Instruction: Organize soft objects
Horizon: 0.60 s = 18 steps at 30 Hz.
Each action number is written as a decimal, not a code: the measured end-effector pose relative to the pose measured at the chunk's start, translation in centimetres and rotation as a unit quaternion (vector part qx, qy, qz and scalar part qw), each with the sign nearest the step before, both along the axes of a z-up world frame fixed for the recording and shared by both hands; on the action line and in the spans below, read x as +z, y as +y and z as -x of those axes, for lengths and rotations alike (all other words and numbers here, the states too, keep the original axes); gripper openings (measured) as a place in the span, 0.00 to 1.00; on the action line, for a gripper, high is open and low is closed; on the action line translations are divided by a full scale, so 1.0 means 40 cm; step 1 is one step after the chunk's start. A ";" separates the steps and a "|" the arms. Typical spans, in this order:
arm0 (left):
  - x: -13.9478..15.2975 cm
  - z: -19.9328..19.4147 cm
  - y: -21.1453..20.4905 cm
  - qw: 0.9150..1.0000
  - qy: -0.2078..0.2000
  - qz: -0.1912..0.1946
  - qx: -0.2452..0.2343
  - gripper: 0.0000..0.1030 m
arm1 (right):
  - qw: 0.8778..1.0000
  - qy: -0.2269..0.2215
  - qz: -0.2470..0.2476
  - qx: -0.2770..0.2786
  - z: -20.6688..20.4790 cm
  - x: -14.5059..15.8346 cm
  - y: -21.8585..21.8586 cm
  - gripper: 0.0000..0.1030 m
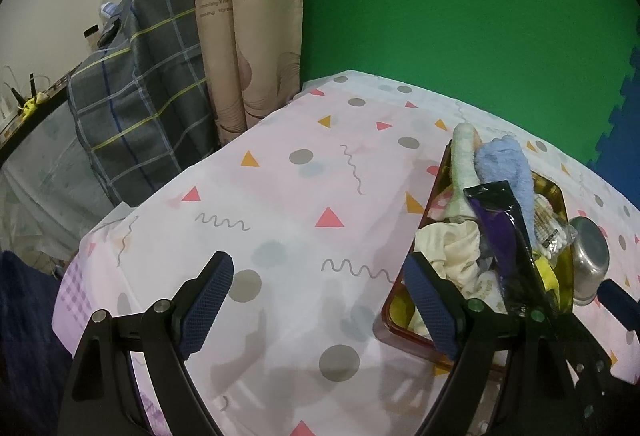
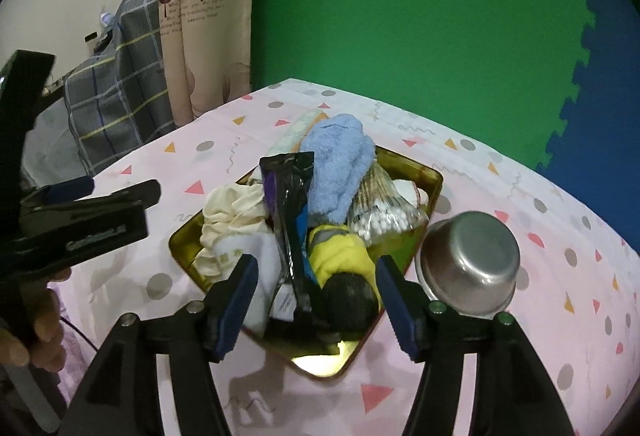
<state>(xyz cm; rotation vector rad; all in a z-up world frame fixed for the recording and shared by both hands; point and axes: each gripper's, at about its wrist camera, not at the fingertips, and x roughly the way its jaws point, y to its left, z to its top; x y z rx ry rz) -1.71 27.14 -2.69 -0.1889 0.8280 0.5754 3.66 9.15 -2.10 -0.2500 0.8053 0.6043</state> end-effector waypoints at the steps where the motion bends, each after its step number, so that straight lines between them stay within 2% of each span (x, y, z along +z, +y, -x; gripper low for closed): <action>1: 0.000 0.000 -0.004 1.000 0.000 -0.001 -0.001 0.83 | 1.000 -0.002 0.000 -0.004 0.007 0.002 -0.005 0.61; 3: 0.001 -0.001 -0.010 1.000 -0.001 -0.004 -0.003 0.84 | 1.000 -0.004 0.002 -0.006 0.018 0.005 -0.011 0.61; 7: 0.006 0.000 -0.022 1.000 -0.004 -0.009 -0.009 0.85 | 1.000 -0.002 0.003 -0.009 0.037 -0.001 -0.022 0.69; 18: 0.011 -0.002 -0.045 1.000 -0.007 -0.014 -0.018 0.87 | 1.000 0.006 0.002 -0.010 0.060 -0.010 -0.040 0.72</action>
